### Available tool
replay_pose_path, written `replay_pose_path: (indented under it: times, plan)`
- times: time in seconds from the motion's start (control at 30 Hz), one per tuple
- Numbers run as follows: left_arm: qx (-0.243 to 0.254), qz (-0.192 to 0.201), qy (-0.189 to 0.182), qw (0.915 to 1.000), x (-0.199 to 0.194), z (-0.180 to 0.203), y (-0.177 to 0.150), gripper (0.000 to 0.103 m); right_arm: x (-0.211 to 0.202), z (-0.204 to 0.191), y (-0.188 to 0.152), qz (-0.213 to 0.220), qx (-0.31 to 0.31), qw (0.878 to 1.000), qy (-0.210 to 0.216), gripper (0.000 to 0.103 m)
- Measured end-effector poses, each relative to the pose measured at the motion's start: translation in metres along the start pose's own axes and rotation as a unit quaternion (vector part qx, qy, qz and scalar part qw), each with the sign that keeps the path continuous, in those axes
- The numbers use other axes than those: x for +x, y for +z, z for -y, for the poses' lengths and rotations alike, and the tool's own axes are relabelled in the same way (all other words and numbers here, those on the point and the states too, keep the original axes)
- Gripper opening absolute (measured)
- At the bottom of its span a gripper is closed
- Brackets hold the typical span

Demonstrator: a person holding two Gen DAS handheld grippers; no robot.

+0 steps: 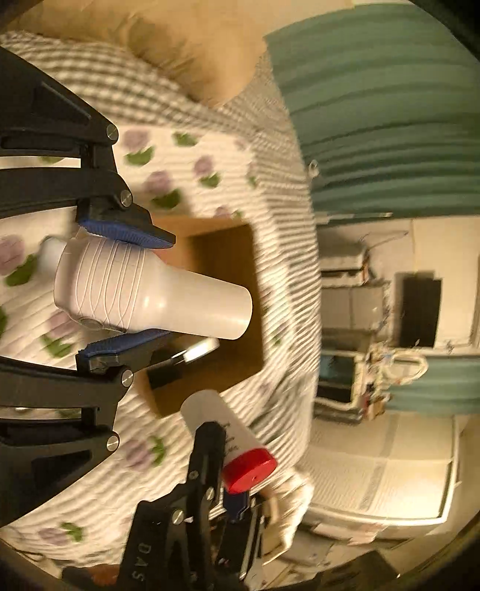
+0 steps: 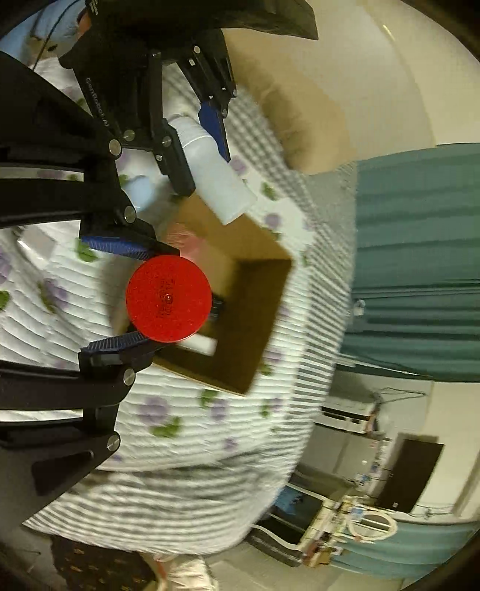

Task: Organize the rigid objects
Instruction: 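Lower the bottle and white device into the box and open both grippers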

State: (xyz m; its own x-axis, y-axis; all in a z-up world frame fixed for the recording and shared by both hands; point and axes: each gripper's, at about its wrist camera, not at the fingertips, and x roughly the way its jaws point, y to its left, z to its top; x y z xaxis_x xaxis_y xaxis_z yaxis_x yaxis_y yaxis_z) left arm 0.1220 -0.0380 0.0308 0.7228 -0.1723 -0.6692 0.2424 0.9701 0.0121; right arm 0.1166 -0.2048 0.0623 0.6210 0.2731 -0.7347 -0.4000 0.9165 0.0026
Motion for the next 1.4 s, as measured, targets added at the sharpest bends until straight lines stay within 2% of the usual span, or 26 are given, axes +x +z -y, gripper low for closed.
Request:
replay_pose_path:
  times: [0.1,0.2,0.33,0.5,0.63,0.87,1.03,1.1,1.13,1.17,1.2,1.3,1.37,1.4]
  plan:
    - [-0.007,0.023,0.010,0.9997,0.011,-0.008,0.019,0.045,0.010,0.004,0.028,0.006,0.004,1.000,-0.010,0.036]
    - [-0.007,0.017,0.018,0.9997,0.038,-0.012,0.031,0.045,0.027,0.008,0.052,0.002,0.014,1.000,-0.010,0.036]
    - [-0.007,0.006,0.030,0.9995,0.072,-0.015,0.034,0.045,0.066,0.013,0.071,-0.013,0.015,0.999,-0.032,0.036]
    - [-0.022,-0.043,0.037,0.9981,0.119,-0.016,0.022,0.045,0.115,0.017,0.068,-0.050,0.016,0.997,-0.055,0.036]
    - [-0.024,-0.071,0.044,0.9962,0.141,-0.015,0.009,0.045,0.141,0.025,0.054,-0.069,0.034,0.996,-0.053,0.036]
    - [-0.023,-0.090,0.050,0.9944,0.160,-0.012,-0.004,0.045,0.166,0.041,0.036,-0.096,0.065,0.992,-0.050,0.036]
    - [-0.015,-0.092,0.042,0.9948,0.157,-0.012,-0.004,0.045,0.163,0.042,0.037,-0.077,0.079,0.993,-0.037,0.037]
    - [-0.014,-0.075,0.030,0.9966,0.145,-0.014,0.000,0.050,0.156,0.041,0.041,-0.060,0.078,0.994,-0.040,0.037]
    - [-0.009,-0.068,0.028,0.9973,0.139,-0.015,0.003,0.060,0.149,0.040,0.043,-0.050,0.072,0.995,-0.043,0.045]
    - [-0.003,-0.060,0.035,0.9976,0.130,-0.016,0.006,0.068,0.139,0.039,0.047,-0.038,0.065,0.996,-0.051,0.062]
    - [0.002,-0.053,0.043,0.9977,0.122,-0.017,0.008,0.081,0.130,0.038,0.050,-0.028,0.061,0.996,-0.058,0.067]
    - [0.011,-0.031,0.046,0.9984,0.093,-0.022,0.013,0.084,0.095,0.036,0.060,-0.001,0.048,0.997,-0.064,0.070]
    - [0.012,-0.024,0.042,0.9988,0.071,-0.026,0.013,0.087,0.071,0.032,0.063,0.014,0.037,0.997,-0.073,0.078]
    - [0.012,-0.018,0.042,0.9989,0.060,-0.027,0.011,0.092,0.057,0.030,0.062,0.023,0.031,0.996,-0.076,0.081]
